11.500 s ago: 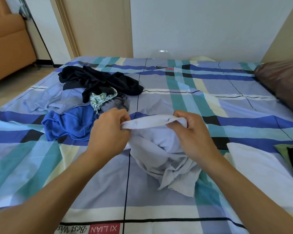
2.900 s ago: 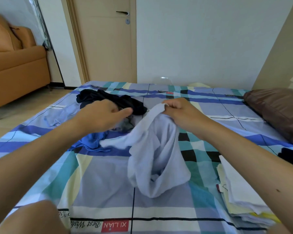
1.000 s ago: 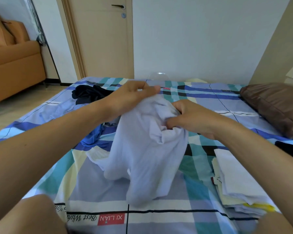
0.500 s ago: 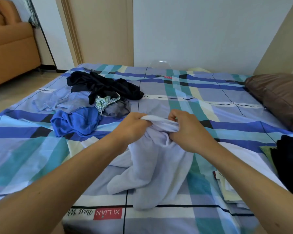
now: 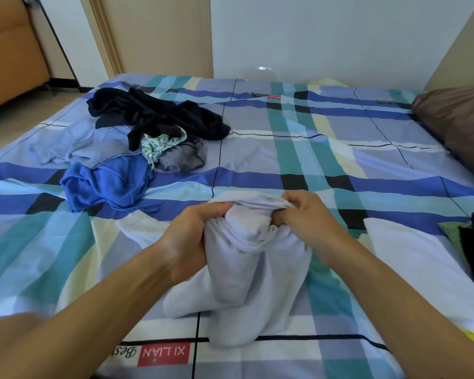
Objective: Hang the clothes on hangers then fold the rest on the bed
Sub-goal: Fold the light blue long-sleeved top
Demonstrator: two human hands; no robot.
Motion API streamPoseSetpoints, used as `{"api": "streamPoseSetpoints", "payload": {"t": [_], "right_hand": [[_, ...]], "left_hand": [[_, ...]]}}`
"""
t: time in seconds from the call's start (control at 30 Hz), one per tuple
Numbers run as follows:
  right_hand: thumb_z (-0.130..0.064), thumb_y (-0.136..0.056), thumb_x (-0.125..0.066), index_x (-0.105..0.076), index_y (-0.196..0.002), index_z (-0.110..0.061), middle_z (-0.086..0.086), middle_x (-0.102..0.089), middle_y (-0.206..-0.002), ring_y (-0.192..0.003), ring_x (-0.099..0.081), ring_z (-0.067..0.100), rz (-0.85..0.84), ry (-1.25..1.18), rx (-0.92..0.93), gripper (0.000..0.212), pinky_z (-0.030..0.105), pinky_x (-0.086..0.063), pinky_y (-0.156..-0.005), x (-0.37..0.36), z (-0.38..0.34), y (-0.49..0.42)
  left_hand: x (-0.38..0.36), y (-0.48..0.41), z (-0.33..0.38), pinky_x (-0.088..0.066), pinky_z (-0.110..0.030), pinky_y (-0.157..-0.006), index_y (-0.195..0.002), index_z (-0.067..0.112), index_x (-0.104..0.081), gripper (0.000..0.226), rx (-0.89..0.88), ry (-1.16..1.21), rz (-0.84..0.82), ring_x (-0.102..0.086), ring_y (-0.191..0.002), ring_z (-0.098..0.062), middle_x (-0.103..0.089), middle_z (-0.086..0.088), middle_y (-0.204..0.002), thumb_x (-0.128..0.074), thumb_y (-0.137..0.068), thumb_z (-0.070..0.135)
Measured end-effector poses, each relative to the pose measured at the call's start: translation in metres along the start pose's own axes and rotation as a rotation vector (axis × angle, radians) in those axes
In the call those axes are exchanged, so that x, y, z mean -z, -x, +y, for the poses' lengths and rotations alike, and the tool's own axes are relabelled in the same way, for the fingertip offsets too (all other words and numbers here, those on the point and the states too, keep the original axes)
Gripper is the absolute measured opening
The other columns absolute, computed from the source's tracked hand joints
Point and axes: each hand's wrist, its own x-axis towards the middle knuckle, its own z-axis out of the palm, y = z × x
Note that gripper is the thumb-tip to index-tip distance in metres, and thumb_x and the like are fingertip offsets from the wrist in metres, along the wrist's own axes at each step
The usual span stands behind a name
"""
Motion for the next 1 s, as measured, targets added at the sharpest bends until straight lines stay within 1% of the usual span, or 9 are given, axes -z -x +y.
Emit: {"api": "streamPoseSetpoints", "payload": {"t": [0.1, 0.23, 0.33, 0.47, 0.6, 0.73, 0.8, 0.93, 1.0], "right_hand": [[-0.012, -0.078, -0.078, -0.057, -0.094, -0.012, 0.000, -0.059, -0.084, -0.073, -0.054, 0.014, -0.005, 0.049, 0.026, 0.026, 0.029, -0.046, -0.068, 0.004, 0.003, 0.001], [-0.005, -0.076, -0.075, -0.056, -0.096, -0.022, -0.004, -0.054, -0.094, -0.088, -0.052, 0.012, 0.167, 0.091, 0.448, 0.032, 0.011, -0.039, -0.077, 0.006, -0.012, 0.023], [-0.009, -0.076, -0.074, -0.065, -0.084, -0.021, -0.006, -0.053, -0.086, -0.084, -0.054, 0.015, 0.104, 0.117, 0.664, 0.017, 0.021, -0.042, -0.078, 0.004, -0.022, 0.037], [-0.032, -0.076, -0.078, -0.070, -0.077, -0.029, -0.012, -0.051, -0.085, -0.083, -0.053, 0.011, 0.079, 0.373, 0.651, 0.008, 0.042, -0.046, -0.076, -0.003, -0.018, 0.035], [-0.046, -0.073, -0.073, -0.068, -0.079, -0.028, -0.012, -0.052, -0.084, -0.079, -0.050, 0.012, 0.150, 0.640, 0.709, 0.020, 0.040, -0.038, -0.075, -0.003, -0.017, 0.036], [-0.035, -0.082, -0.064, -0.065, -0.073, -0.023, -0.009, -0.052, -0.077, -0.073, -0.046, 0.014, 0.199, 0.767, 0.776, 0.015, 0.041, -0.037, -0.071, -0.011, -0.018, 0.038], [-0.028, -0.084, -0.061, -0.062, -0.068, -0.020, -0.008, -0.052, -0.073, -0.070, -0.048, 0.014, 0.200, 0.681, 0.735, 0.017, 0.041, -0.040, -0.069, -0.013, -0.015, 0.037], [-0.004, -0.083, -0.064, -0.060, -0.067, -0.010, -0.002, -0.056, -0.071, -0.066, -0.051, 0.012, 0.242, 0.141, 0.629, 0.018, 0.020, -0.039, -0.061, -0.005, -0.012, 0.033], [0.000, -0.087, -0.061, -0.060, -0.070, -0.008, -0.003, -0.058, -0.071, -0.067, -0.051, 0.008, 0.297, -0.057, 0.559, 0.019, 0.016, -0.040, -0.063, 0.001, -0.014, 0.033]], "left_hand": [[0.001, -0.008, 0.000, -0.056, -0.033, -0.080, -0.120, 0.004, -0.069, 0.036, -0.009, -0.021, 0.037, -0.073, -0.099, -0.024, -0.075, -0.013, -0.112, -0.050, -0.100, 0.027], [0.000, -0.009, 0.000, -0.059, -0.032, -0.084, -0.118, 0.005, -0.071, 0.038, -0.126, -0.103, -0.054, -0.072, -0.101, -0.026, -0.074, -0.016, -0.111, -0.058, -0.091, 0.028], [0.002, -0.012, -0.006, -0.058, -0.034, -0.086, -0.117, 0.001, -0.069, 0.032, -0.240, -0.212, -0.052, -0.071, -0.101, -0.030, -0.074, -0.020, -0.110, -0.066, -0.088, 0.014], [0.007, -0.012, -0.012, -0.057, -0.040, -0.092, -0.117, 0.001, -0.070, 0.029, -0.303, -0.277, 0.009, -0.071, -0.104, -0.035, -0.075, -0.019, -0.107, -0.067, -0.090, 0.013], [0.009, -0.013, -0.013, -0.059, -0.038, -0.087, -0.114, 0.003, -0.071, 0.025, -0.351, -0.356, 0.073, -0.073, -0.099, -0.031, -0.076, -0.016, -0.102, -0.068, -0.091, 0.012], [0.011, -0.014, -0.013, -0.060, -0.036, -0.084, -0.107, 0.007, -0.073, 0.016, -0.383, -0.437, 0.143, -0.074, -0.093, -0.025, -0.078, -0.011, -0.096, -0.066, -0.095, 0.014], [0.010, -0.014, -0.014, -0.060, -0.029, -0.076, -0.103, 0.010, -0.074, 0.015, -0.384, -0.430, 0.168, -0.074, -0.086, -0.018, -0.078, -0.008, -0.092, -0.063, -0.097, 0.019], [0.008, -0.016, -0.014, -0.055, -0.015, -0.066, -0.099, 0.017, -0.076, 0.024, -0.400, -0.479, 0.245, -0.072, -0.080, -0.006, -0.078, 0.005, -0.086, -0.057, -0.101, 0.032], [0.007, -0.016, -0.012, -0.047, -0.010, -0.056, -0.084, 0.023, -0.073, 0.031, -0.395, -0.549, 0.296, -0.065, -0.063, 0.003, -0.072, 0.017, -0.070, -0.053, -0.101, 0.040]]}}
